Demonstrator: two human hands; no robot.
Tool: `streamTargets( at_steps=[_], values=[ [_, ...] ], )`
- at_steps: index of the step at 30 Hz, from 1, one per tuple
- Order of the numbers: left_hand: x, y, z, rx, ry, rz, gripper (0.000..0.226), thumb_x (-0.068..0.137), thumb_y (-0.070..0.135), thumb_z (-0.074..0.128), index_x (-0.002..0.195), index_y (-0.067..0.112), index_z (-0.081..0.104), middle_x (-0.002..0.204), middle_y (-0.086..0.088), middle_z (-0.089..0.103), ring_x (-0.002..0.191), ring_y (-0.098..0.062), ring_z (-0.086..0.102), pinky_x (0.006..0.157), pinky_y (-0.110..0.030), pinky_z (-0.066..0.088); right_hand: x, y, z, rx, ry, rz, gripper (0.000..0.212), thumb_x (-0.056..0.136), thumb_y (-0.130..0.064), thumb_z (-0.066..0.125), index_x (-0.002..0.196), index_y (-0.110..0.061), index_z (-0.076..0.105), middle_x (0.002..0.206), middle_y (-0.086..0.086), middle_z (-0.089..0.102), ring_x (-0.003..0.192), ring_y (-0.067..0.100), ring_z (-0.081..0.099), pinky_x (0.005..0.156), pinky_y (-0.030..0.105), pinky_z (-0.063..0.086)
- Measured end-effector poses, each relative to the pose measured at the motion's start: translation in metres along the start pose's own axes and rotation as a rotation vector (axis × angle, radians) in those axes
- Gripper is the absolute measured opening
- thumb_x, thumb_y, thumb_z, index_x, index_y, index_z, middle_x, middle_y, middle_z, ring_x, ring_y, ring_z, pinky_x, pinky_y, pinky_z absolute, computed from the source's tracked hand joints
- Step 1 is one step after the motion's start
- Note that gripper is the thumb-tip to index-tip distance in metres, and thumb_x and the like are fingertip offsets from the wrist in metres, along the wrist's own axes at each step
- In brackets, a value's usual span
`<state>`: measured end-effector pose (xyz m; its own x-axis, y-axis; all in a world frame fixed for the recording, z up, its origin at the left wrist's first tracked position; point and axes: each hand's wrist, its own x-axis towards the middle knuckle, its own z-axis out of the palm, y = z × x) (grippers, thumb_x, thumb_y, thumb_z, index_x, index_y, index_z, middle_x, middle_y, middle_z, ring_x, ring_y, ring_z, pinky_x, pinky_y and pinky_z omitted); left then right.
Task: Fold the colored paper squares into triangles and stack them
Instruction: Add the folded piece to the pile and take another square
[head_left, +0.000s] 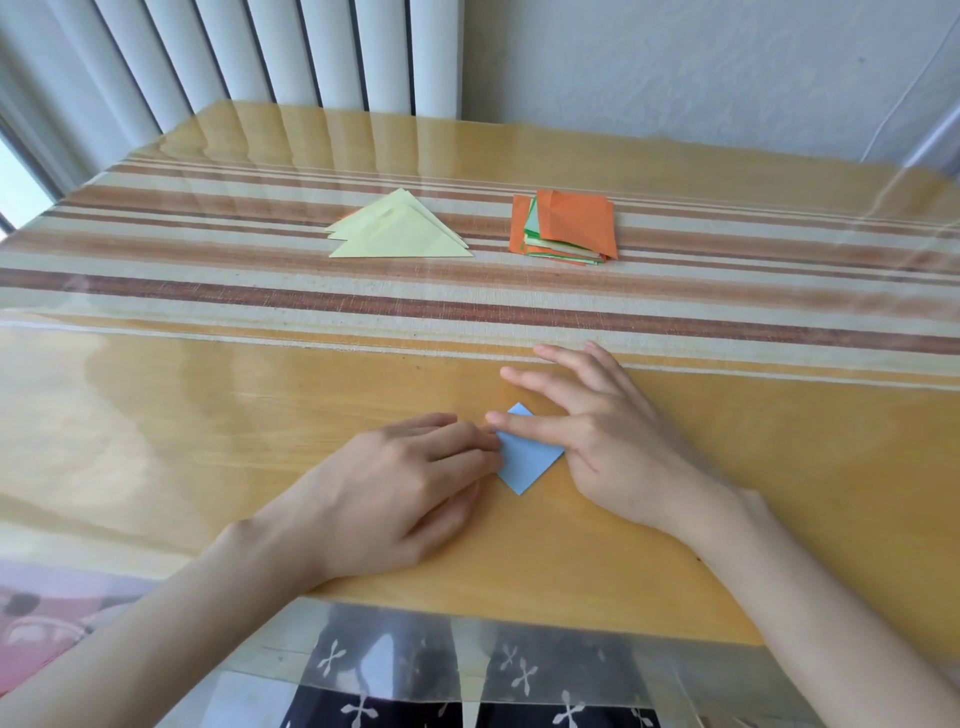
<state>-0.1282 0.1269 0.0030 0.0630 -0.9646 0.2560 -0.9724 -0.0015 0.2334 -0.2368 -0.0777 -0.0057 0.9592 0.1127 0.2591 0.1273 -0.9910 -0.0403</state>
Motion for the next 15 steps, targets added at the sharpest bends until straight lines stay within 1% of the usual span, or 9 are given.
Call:
streamTargets(
  at_steps=[4, 7, 9, 10, 11, 12, 13, 14, 15],
  values=[
    [-0.003, 0.001, -0.002, 0.027, -0.005, 0.013, 0.034, 0.091, 0.016, 0.044, 0.11, 0.004, 0.068, 0.112, -0.008, 0.068, 0.096, -0.024, 0.065, 0.099, -0.024, 0.039, -0.003, 0.006, 0.001, -0.038, 0.016, 0.068, 0.068, 0.077, -0.004, 0.023, 0.121, -0.035, 0.065, 0.141, 0.001, 0.051, 0.133, 0.029, 0.035, 0.112, 0.052, 0.017],
    [-0.003, 0.0, -0.001, 0.024, 0.015, 0.013, 0.033, 0.09, 0.016, 0.044, 0.109, 0.005, 0.069, 0.111, -0.008, 0.069, 0.099, -0.022, 0.063, 0.097, -0.026, 0.042, -0.005, 0.008, 0.0, -0.061, 0.068, 0.117, 0.064, 0.076, 0.002, 0.032, 0.116, -0.032, 0.068, 0.138, 0.003, 0.055, 0.13, 0.032, 0.041, 0.11, 0.053, 0.016],
    [-0.002, 0.0, -0.001, 0.006, 0.025, 0.009, 0.032, 0.091, 0.017, 0.044, 0.108, 0.005, 0.069, 0.111, -0.007, 0.069, 0.098, -0.022, 0.064, 0.096, -0.025, 0.043, -0.005, 0.003, -0.001, -0.076, 0.113, 0.116, 0.06, 0.076, -0.003, 0.031, 0.115, -0.028, 0.07, 0.136, 0.003, 0.057, 0.128, 0.031, 0.042, 0.112, 0.051, 0.016],
    [-0.002, -0.001, -0.001, -0.02, 0.03, -0.003, 0.032, 0.093, 0.019, 0.044, 0.109, 0.006, 0.069, 0.111, -0.005, 0.068, 0.098, -0.022, 0.064, 0.095, -0.023, 0.043, -0.004, 0.001, -0.002, -0.05, 0.143, 0.119, 0.057, 0.077, -0.008, 0.03, 0.115, -0.024, 0.07, 0.135, 0.003, 0.057, 0.128, 0.029, 0.042, 0.114, 0.047, 0.015],
    [-0.002, -0.001, -0.001, -0.058, 0.037, -0.021, 0.032, 0.094, 0.022, 0.044, 0.111, 0.007, 0.067, 0.112, -0.003, 0.067, 0.097, -0.021, 0.064, 0.092, -0.023, 0.044, -0.004, 0.0, -0.005, 0.021, 0.18, 0.127, 0.054, 0.079, -0.012, 0.031, 0.117, -0.021, 0.069, 0.134, 0.003, 0.057, 0.127, 0.027, 0.042, 0.116, 0.041, 0.015],
    [-0.001, -0.003, -0.001, -0.105, 0.047, -0.044, 0.033, 0.094, 0.026, 0.045, 0.114, 0.009, 0.065, 0.116, 0.0, 0.064, 0.098, -0.019, 0.063, 0.09, -0.023, 0.045, -0.005, 0.0, -0.009, 0.147, 0.201, 0.138, 0.049, 0.083, -0.016, 0.035, 0.119, -0.018, 0.067, 0.134, 0.002, 0.057, 0.127, 0.024, 0.042, 0.115, 0.034, 0.017],
    [-0.001, -0.004, 0.0, -0.16, 0.058, -0.071, 0.034, 0.094, 0.031, 0.048, 0.119, 0.012, 0.061, 0.12, 0.005, 0.06, 0.099, -0.016, 0.062, 0.088, -0.023, 0.045, -0.008, 0.0, -0.012, 0.305, 0.184, 0.141, 0.044, 0.087, -0.023, 0.041, 0.123, -0.018, 0.064, 0.134, -0.001, 0.057, 0.127, 0.02, 0.042, 0.113, 0.029, 0.022],
    [-0.001, -0.005, 0.0, -0.223, 0.066, -0.099, 0.037, 0.093, 0.037, 0.051, 0.124, 0.017, 0.056, 0.124, 0.009, 0.054, 0.103, -0.011, 0.06, 0.088, -0.022, 0.045, -0.011, 0.001, -0.016, 0.445, 0.12, 0.134, 0.043, 0.089, -0.033, 0.047, 0.128, -0.019, 0.06, 0.134, -0.004, 0.055, 0.128, 0.015, 0.041, 0.111, 0.027, 0.025],
    [0.0, -0.007, 0.001, -0.288, 0.07, -0.124, 0.042, 0.091, 0.041, 0.054, 0.127, 0.02, 0.052, 0.128, 0.013, 0.049, 0.106, -0.005, 0.058, 0.089, -0.02, 0.045, -0.014, 0.001, -0.017, 0.532, 0.03, 0.128, 0.05, 0.087, -0.045, 0.052, 0.132, -0.021, 0.056, 0.134, -0.008, 0.053, 0.129, 0.01, 0.039, 0.11, 0.024, 0.027]
  ],
)
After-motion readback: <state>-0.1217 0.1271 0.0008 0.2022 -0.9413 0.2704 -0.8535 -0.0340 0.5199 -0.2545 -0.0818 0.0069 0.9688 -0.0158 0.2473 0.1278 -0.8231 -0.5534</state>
